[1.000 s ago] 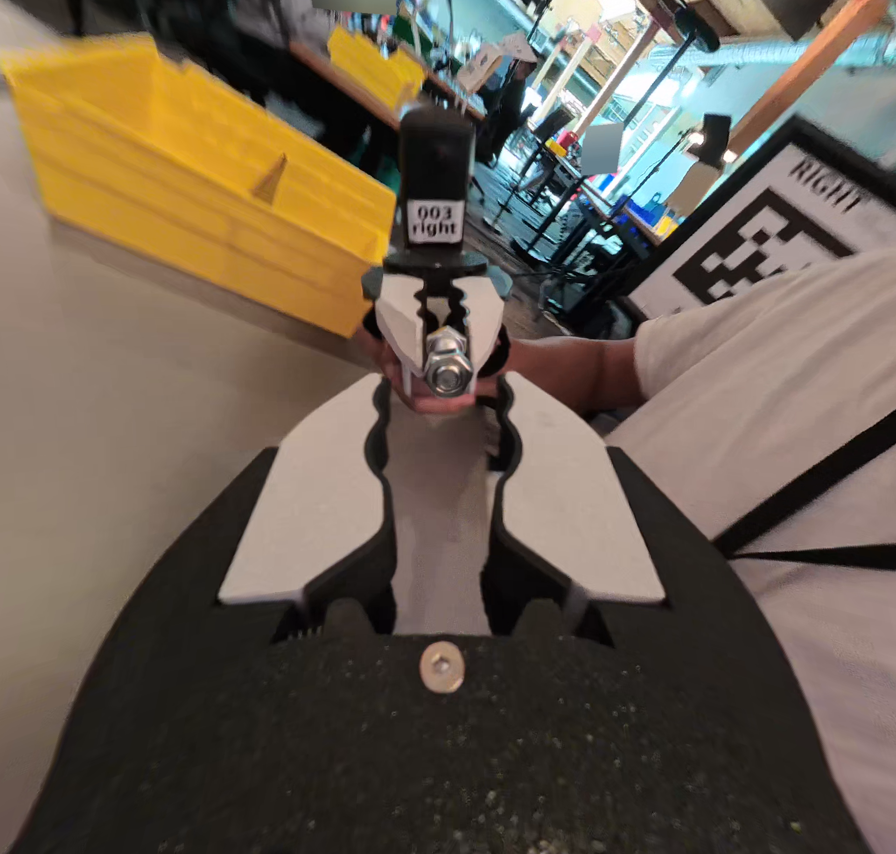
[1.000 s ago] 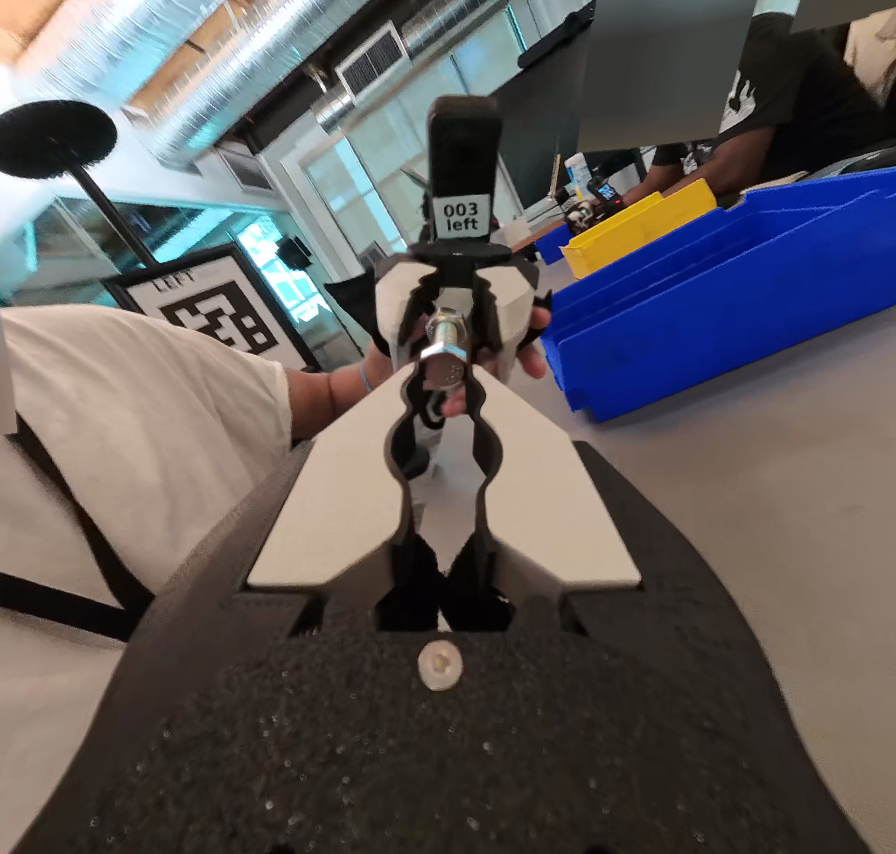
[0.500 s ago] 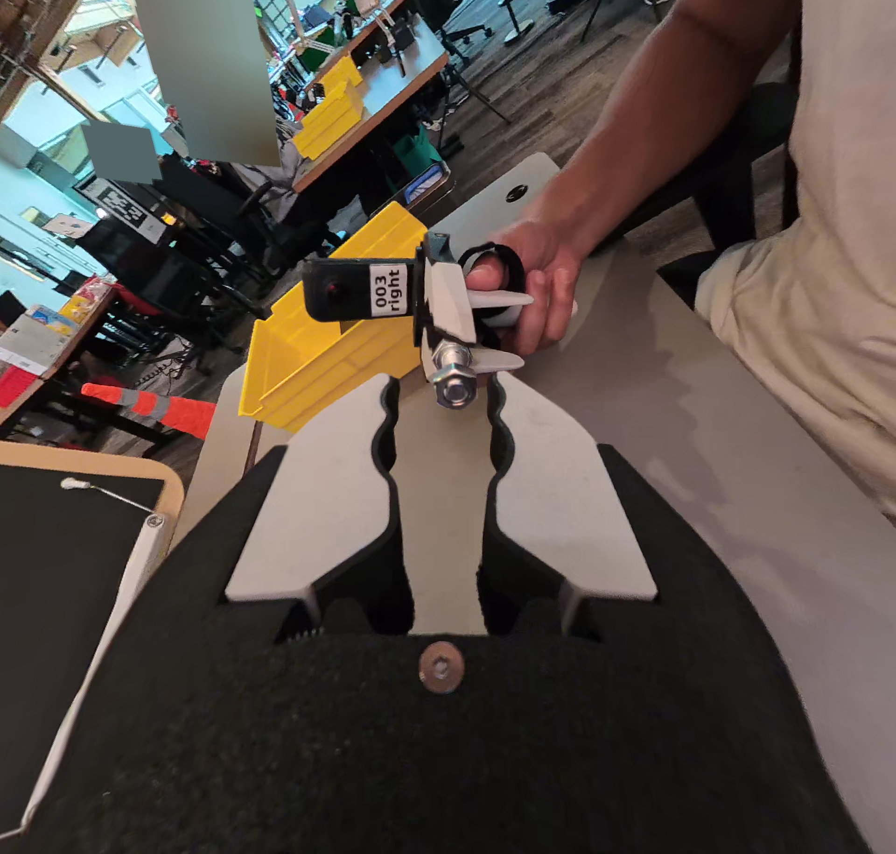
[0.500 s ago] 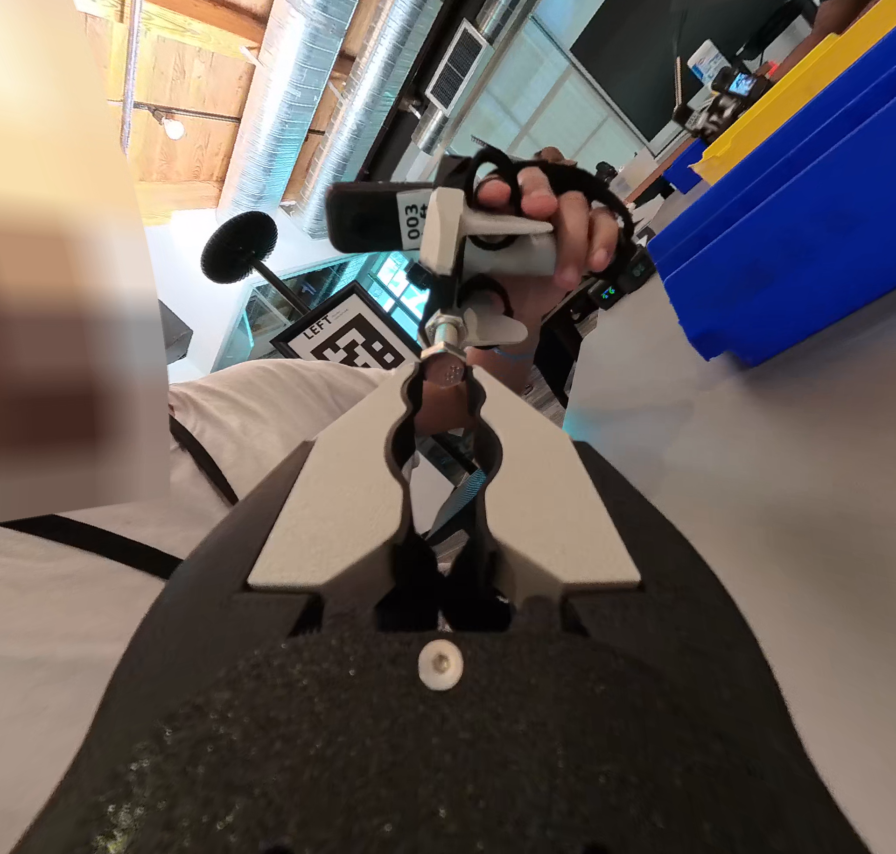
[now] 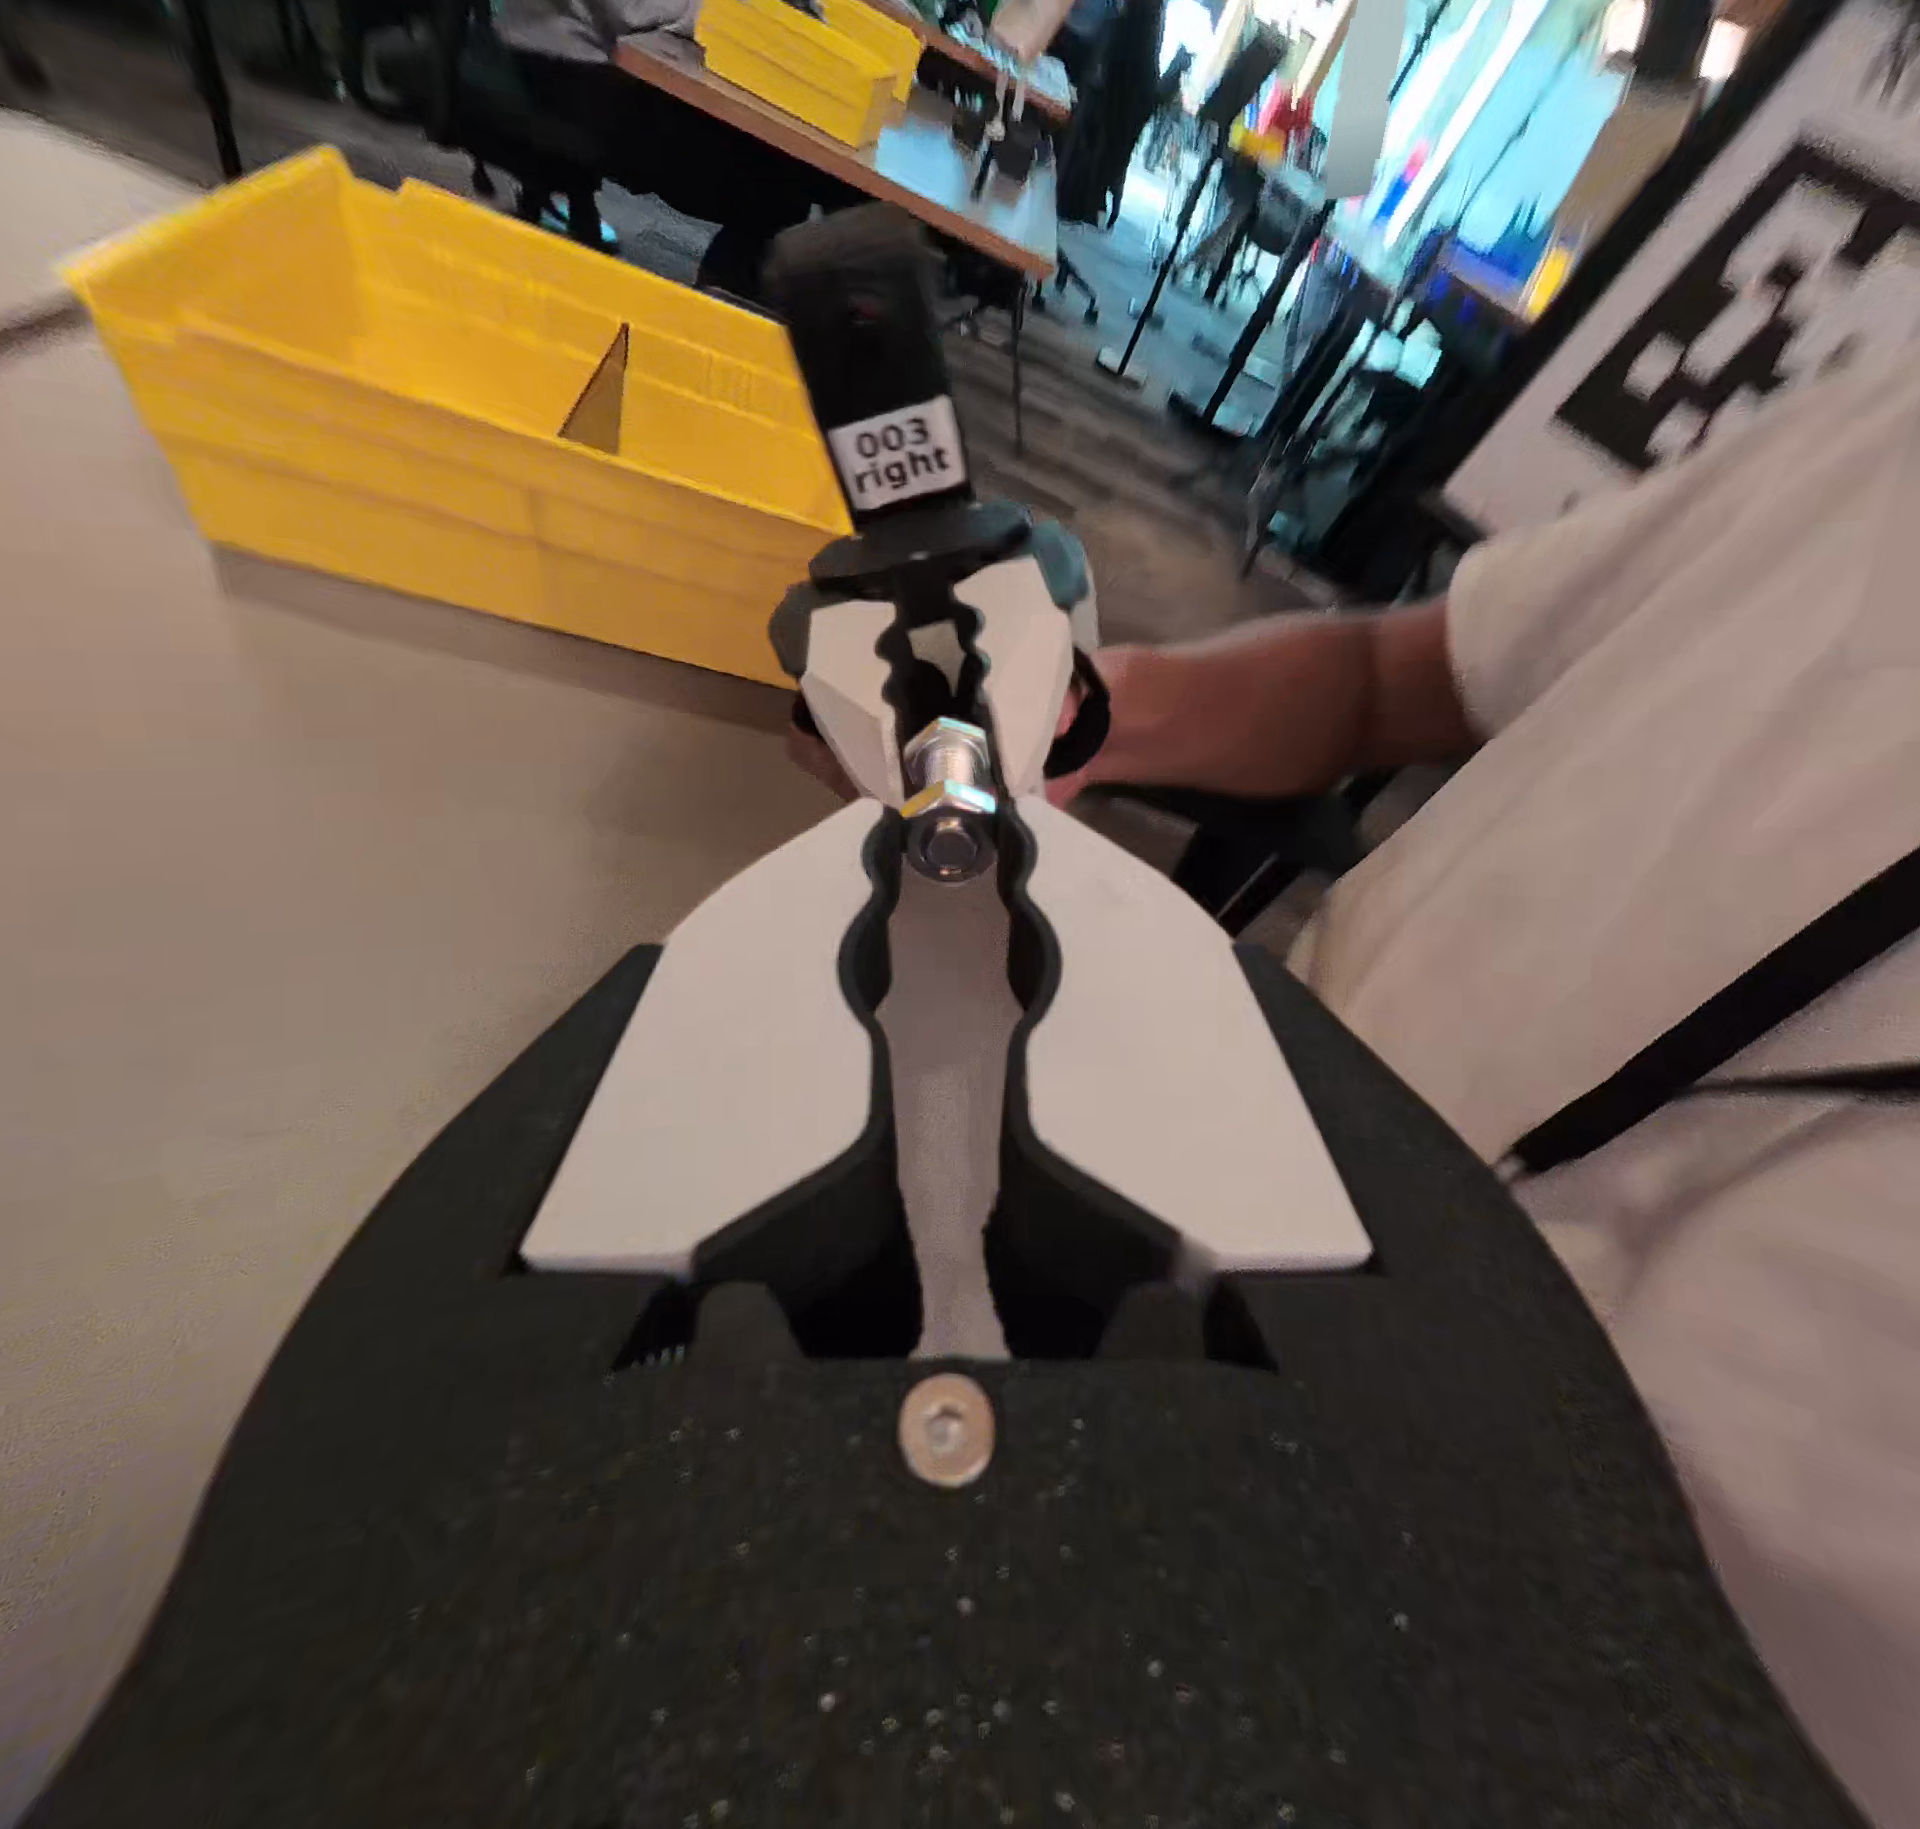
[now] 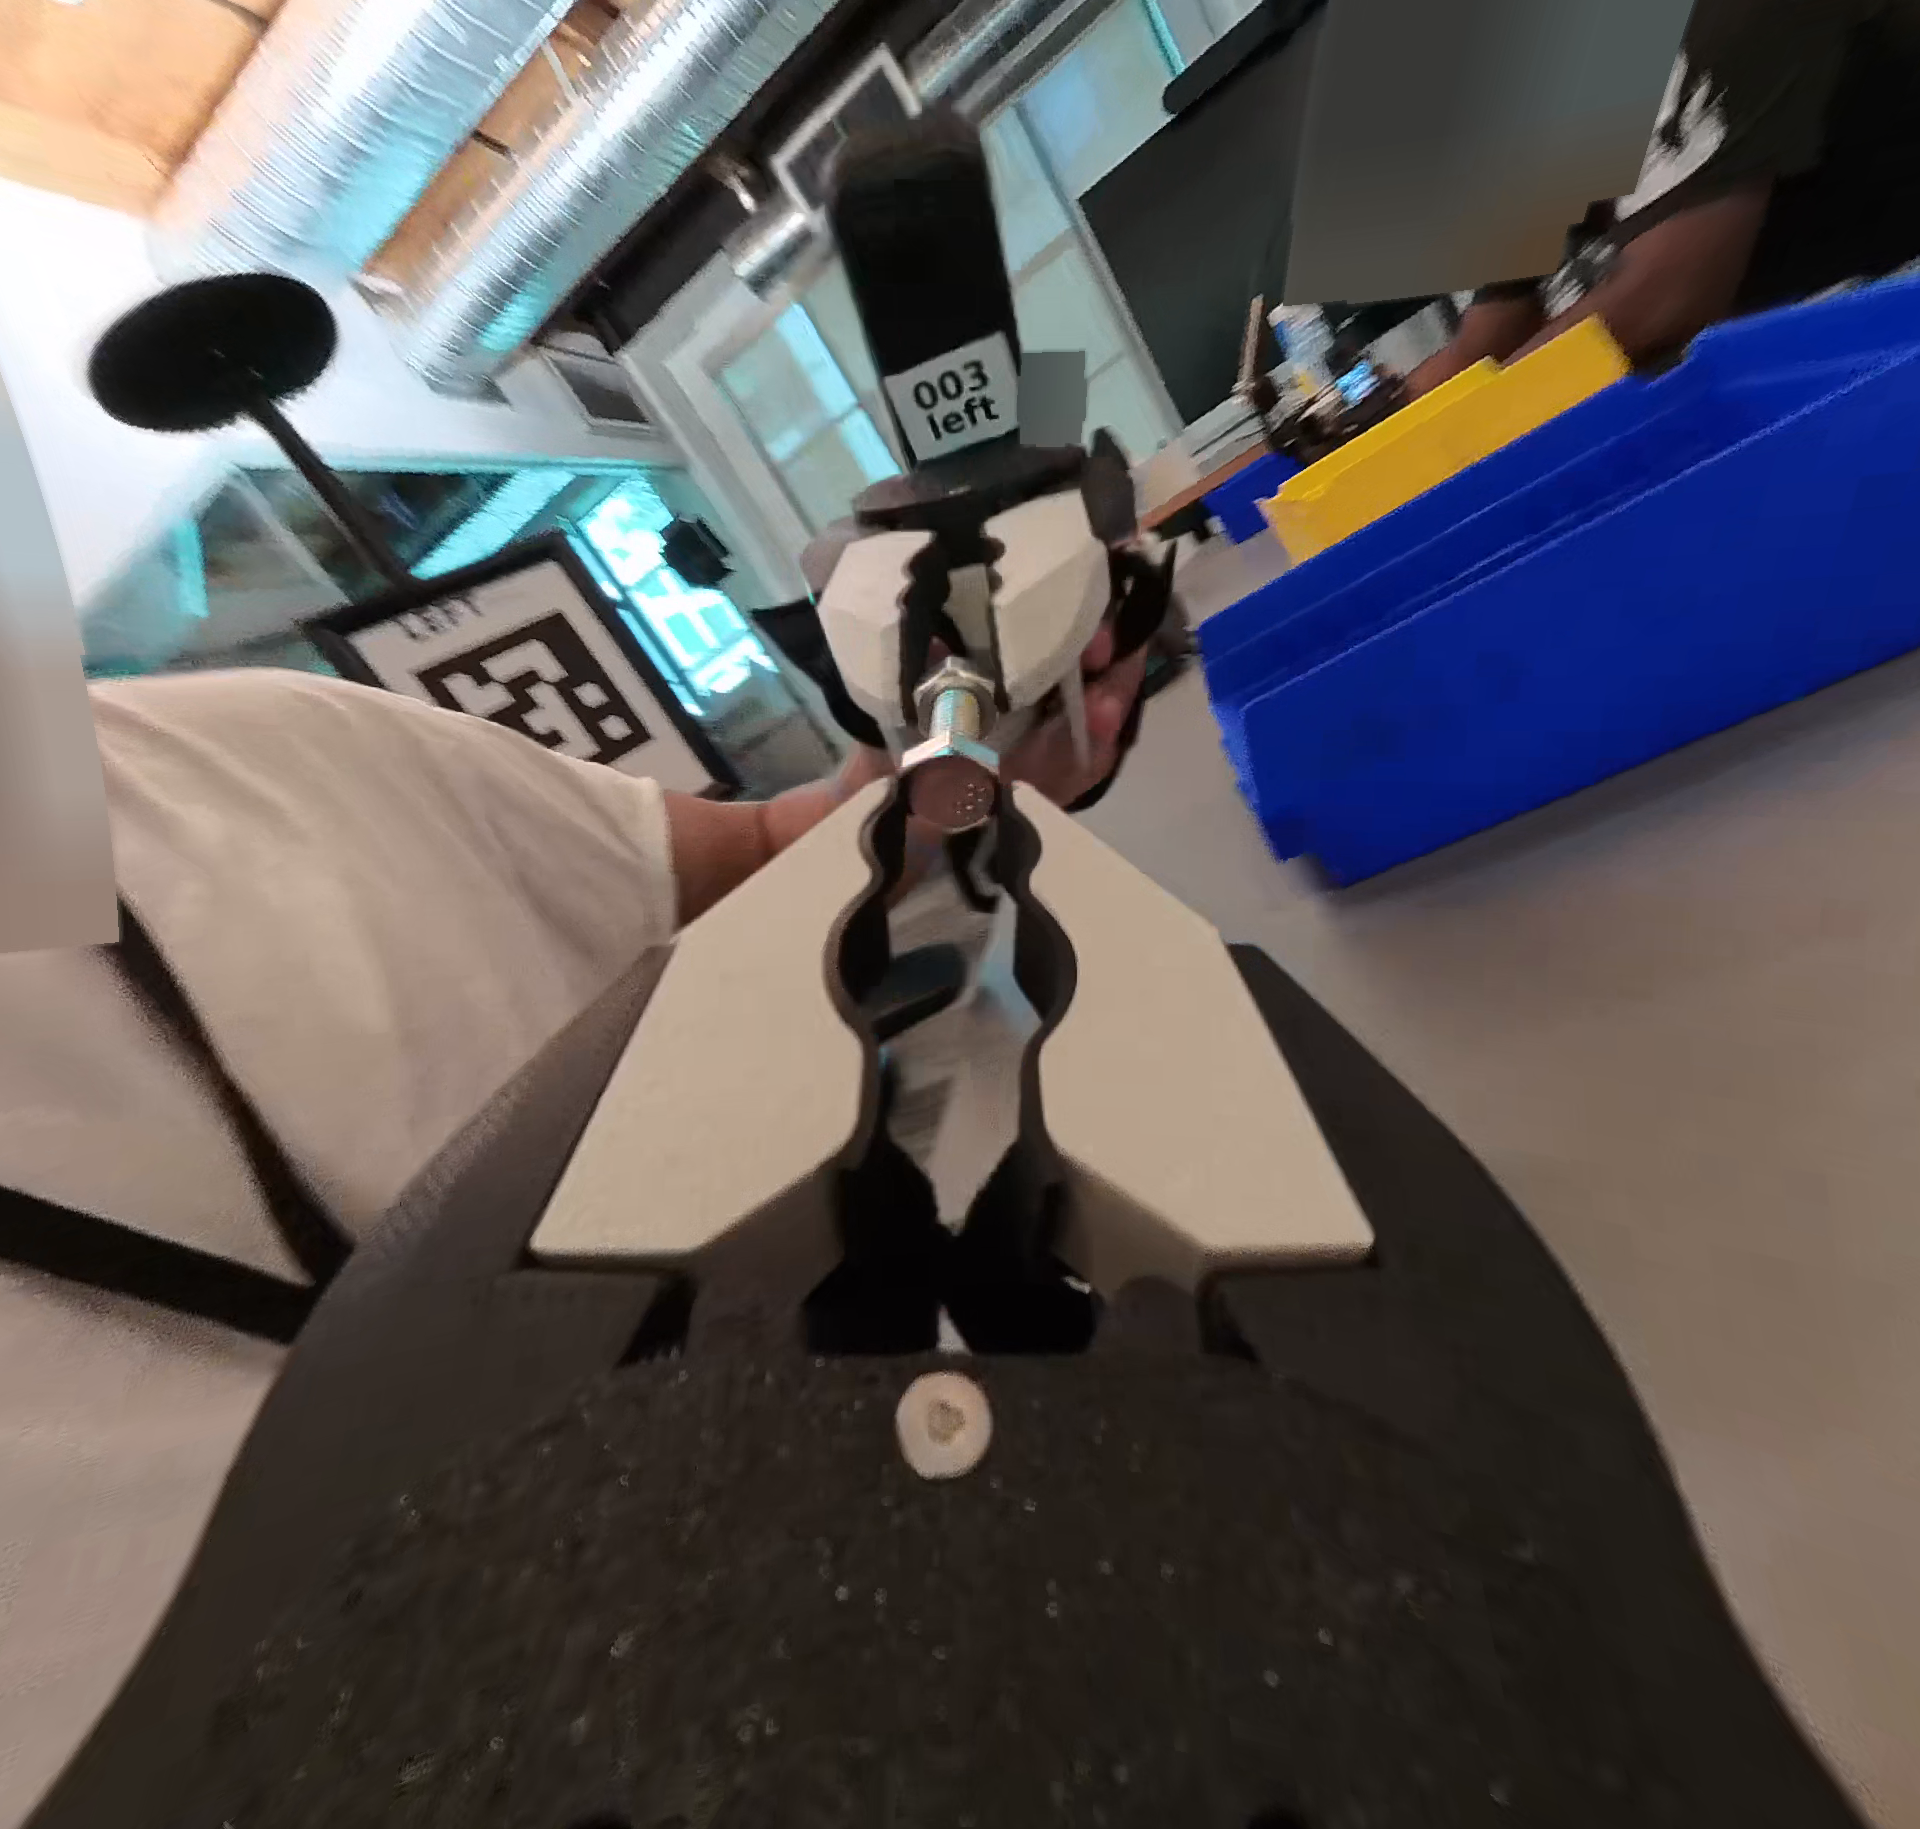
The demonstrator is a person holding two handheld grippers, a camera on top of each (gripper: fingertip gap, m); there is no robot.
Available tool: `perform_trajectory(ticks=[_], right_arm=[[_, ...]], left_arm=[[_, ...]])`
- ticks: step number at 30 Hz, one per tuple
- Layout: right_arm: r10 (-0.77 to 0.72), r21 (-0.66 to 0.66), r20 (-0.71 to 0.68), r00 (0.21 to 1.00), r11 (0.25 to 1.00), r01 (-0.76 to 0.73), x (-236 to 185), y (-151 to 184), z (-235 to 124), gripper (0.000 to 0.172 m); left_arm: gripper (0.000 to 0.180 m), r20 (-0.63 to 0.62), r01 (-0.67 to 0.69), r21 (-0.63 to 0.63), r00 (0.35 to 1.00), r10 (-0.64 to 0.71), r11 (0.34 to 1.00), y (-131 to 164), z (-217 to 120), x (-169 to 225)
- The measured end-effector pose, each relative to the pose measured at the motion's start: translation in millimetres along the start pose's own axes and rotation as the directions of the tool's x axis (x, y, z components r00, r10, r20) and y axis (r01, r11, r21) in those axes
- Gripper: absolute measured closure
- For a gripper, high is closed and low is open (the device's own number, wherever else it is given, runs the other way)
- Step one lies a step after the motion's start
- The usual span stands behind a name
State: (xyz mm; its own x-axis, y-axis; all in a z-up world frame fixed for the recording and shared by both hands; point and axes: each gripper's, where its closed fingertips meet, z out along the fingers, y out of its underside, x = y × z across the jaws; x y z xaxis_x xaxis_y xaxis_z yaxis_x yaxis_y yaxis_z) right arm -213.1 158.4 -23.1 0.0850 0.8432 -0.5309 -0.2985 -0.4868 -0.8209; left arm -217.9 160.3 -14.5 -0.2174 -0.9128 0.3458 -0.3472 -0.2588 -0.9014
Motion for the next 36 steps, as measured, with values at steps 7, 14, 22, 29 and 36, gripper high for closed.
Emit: perform_trajectory(ticks=[7, 14, 22, 29, 36], right_arm=[[-0.305, -0.103, -0.202, 0.931, 0.952, 0.289, 18.2, 6.1, -1.8, 0.155], [-0.097, 0.006, -0.103, 0.990, 0.995, 0.098, 11.5, -1.7, -3.2, 0.155], [0.115, 0.060, 0.035, 0.993, 0.991, -0.117, 7.1, -5.7, -6.7, 0.155], [0.222, 0.015, 0.129, 0.966, 0.974, -0.226, -2.1, 3.8, 0.7, 0.155], [0.257, 0.013, 0.134, 0.957, 0.965, -0.261, -0.3, 4.6, 0.7, 0.155]], left_arm=[[0.164, -0.137, 0.634, 0.138, 0.773, -0.619, 0.761, 7.3, 0.8, -17.1], [0.143, -0.004, 0.227, 0.249, 0.972, -0.233, 0.942, -7.3, 1.9, -10.2], [0.128, 0.129, -0.674, -0.009, 0.732, 0.669, 0.739, 1.7, -3.3, 0.1], [0.137, 0.043, -0.906, -0.106, 0.406, 0.913, 0.409, 11.5, -4.0, 4.8], [0.163, 0.046, -0.939, -0.157, 0.303, 0.952, 0.307, 12.7, -1.0, -0.9]])
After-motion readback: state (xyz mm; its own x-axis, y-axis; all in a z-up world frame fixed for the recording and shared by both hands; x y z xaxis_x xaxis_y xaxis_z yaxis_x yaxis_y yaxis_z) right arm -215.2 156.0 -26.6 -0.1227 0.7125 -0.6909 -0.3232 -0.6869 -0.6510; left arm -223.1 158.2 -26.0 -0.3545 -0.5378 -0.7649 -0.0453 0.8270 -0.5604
